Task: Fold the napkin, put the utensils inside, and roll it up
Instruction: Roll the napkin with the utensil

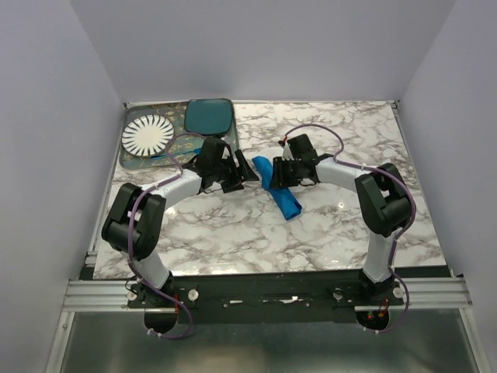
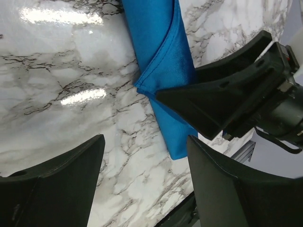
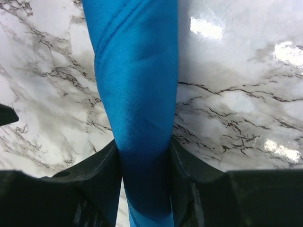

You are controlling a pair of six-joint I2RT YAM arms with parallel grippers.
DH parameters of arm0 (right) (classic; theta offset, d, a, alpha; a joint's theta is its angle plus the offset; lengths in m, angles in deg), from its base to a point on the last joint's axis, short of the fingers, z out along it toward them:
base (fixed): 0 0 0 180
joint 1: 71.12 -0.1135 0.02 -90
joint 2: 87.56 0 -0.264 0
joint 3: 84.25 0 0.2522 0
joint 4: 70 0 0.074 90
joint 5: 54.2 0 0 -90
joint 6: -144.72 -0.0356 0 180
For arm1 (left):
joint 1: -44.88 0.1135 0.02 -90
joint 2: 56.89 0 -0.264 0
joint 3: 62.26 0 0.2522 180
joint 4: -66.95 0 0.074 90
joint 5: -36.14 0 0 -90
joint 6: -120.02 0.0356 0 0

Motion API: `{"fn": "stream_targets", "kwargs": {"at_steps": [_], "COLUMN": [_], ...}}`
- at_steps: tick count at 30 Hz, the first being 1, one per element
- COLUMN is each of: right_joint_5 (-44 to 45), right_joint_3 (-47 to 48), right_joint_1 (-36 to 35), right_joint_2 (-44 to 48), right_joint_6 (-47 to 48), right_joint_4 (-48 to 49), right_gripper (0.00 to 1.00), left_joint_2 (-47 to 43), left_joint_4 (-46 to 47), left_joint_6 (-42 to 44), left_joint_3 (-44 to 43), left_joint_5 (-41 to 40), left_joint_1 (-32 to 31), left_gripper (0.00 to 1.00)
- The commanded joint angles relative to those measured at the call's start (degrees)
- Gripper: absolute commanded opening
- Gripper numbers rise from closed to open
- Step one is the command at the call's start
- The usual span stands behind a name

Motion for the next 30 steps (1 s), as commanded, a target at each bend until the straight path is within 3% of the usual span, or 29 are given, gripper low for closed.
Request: {"fn": "stream_targets", "kwargs": {"at_steps": [1, 11, 21, 27, 28, 30], "right_joint_5": [2.43, 2.78, 3.40, 8.40, 9.02, 10.16], "right_joint_3": [-2.81, -0.79, 0.53, 3.42, 4.13, 4.66], "right_joint_1": [-1.06, -1.41, -2.81, -2.81, -2.73, -2.73], "right_joint_2": [0.87, 3.77, 8.08, 17.73, 19.32, 25.73], "right_joint_6": [2.86, 6.11, 7.95, 9.01, 9.36, 10.15], "right_joint_4": [-4.84, -9.41, -12.48, -20.21, -21.61, -25.40], "right_gripper": [0.53, 0.69, 0.77, 0.83, 1.00, 1.00], "left_joint_2": [1.57, 2.54, 1.31, -2.28, -2.90, -4.65], "left_joint_4": [3.66, 3.57, 3.05, 1.90, 1.55, 0.41], "left_joint_6": [-1.47, -0.76, 0.38, 3.44, 3.98, 5.64], "left_joint_3": [0.37, -0.25, 0.19, 0.28, -0.33, -1.39], "left_joint_5": [2.56, 3.45, 3.27, 4.41, 4.67, 6.42], "left_joint_1": [0.03, -0.41, -0.32, -0.32, -0.32, -0.32], "left_gripper": [0.78, 0.74, 0.74, 0.83, 0.84, 0.86]}}
